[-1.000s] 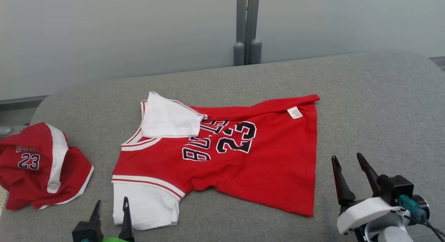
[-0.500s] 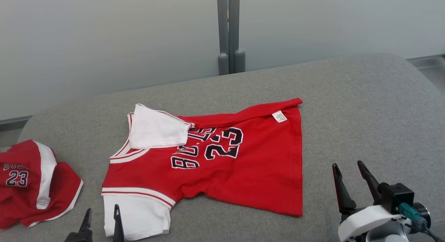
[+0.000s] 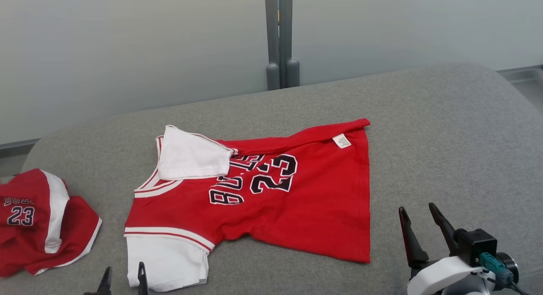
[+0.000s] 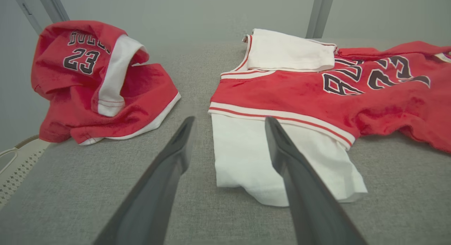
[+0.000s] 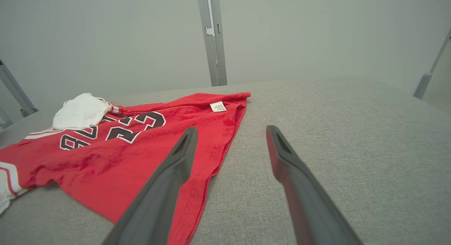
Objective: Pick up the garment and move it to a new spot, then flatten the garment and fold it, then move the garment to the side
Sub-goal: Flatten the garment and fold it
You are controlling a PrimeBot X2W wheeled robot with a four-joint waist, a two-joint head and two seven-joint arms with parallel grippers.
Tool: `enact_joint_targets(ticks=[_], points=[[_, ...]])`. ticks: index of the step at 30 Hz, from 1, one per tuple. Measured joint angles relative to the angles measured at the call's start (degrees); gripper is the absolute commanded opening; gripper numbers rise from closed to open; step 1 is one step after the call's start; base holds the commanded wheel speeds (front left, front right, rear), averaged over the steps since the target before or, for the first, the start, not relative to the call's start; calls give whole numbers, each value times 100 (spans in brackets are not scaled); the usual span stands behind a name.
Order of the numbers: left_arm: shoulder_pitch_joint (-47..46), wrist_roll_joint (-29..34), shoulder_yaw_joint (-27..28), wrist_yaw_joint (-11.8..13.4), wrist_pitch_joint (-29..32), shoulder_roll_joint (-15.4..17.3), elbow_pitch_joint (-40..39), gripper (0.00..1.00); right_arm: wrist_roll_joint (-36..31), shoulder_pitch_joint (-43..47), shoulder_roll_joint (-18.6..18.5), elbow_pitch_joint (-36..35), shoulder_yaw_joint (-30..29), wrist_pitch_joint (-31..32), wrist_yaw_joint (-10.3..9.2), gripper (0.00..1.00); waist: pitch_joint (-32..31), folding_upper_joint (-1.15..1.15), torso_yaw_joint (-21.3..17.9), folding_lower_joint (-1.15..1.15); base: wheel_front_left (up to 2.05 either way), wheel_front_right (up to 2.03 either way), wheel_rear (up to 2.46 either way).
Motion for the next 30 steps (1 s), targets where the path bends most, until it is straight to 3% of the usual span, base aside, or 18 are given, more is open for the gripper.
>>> enact_joint_targets(ticks=[7,20,30], points=[[-162,-40,38,-169,1,-9,525,100,118,-12,-12,331,289,0,0,100,185,0,63,0,0,0,0],[-493,1,70,-247,1,-14,817,100,265,-157,83,1166,798,0,0,100,536,0,166,0,0,0,0],[-653,25,-52,-281,1,-16,917,100,433,-386,162,1610,803,0,0,100,755,0,330,0,0,0,0]])
